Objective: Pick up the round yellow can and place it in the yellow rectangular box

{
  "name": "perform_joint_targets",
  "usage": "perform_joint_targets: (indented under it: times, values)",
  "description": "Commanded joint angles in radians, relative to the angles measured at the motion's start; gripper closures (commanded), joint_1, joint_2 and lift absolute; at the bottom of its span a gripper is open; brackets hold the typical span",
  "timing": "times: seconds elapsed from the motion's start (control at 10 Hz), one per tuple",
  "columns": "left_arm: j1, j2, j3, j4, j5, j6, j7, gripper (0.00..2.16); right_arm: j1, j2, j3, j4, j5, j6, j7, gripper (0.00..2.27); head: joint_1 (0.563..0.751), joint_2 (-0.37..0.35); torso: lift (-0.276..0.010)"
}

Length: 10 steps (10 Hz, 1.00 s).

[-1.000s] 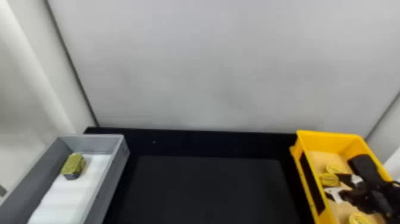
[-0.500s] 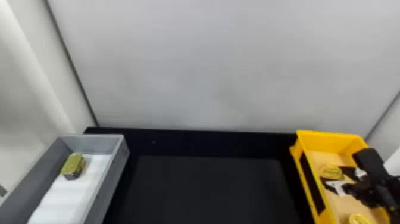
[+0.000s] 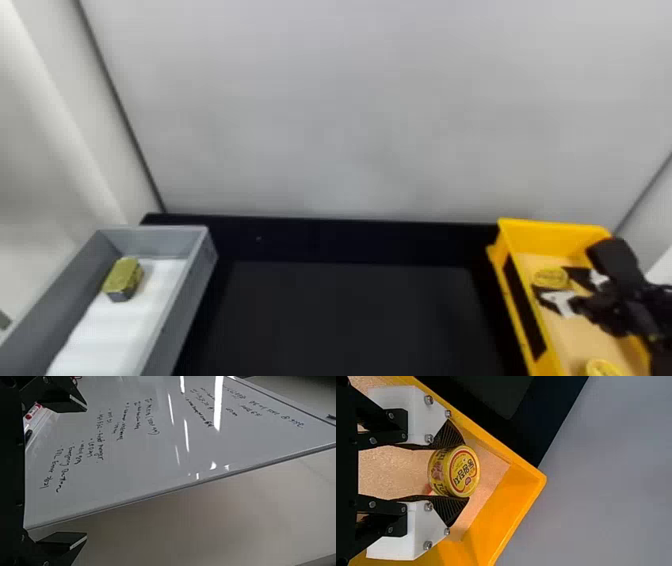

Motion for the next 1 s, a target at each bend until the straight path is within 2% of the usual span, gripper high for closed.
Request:
perform_joint_targets:
  times: [0.0, 0.3, 0.8, 0.9]
  values:
    - [0.000, -0.003, -0.005, 0.001, -0.004, 0.003, 0.000, 0.14, -0.012, 0.002, 0.044, -0.062, 0.003, 0.029, -0.004, 0.73, 0.629, 0.012, -0.055]
    - [-0.001, -0.003, -0.010, 0.003, -0.004, 0.003, 0.000, 0.14, -0.023, 0.008, 0.112, -0.188, 0.021, 0.112, -0.062, 0.73, 0.629, 0.012, -0.055]
    - [-0.003, -0.003, -0.013, 0.006, -0.007, 0.008, 0.000, 0.14, -0.035, 0.008, 0.181, -0.180, 0.030, 0.144, -0.058, 0.73, 0.629, 0.012, -0.055]
    - [-0.003, -0.003, -0.014, 0.006, -0.007, 0.008, 0.000, 0.14, -0.034, 0.009, 0.158, -0.174, 0.030, 0.158, -0.061, 0.73, 0.629, 0.012, -0.055]
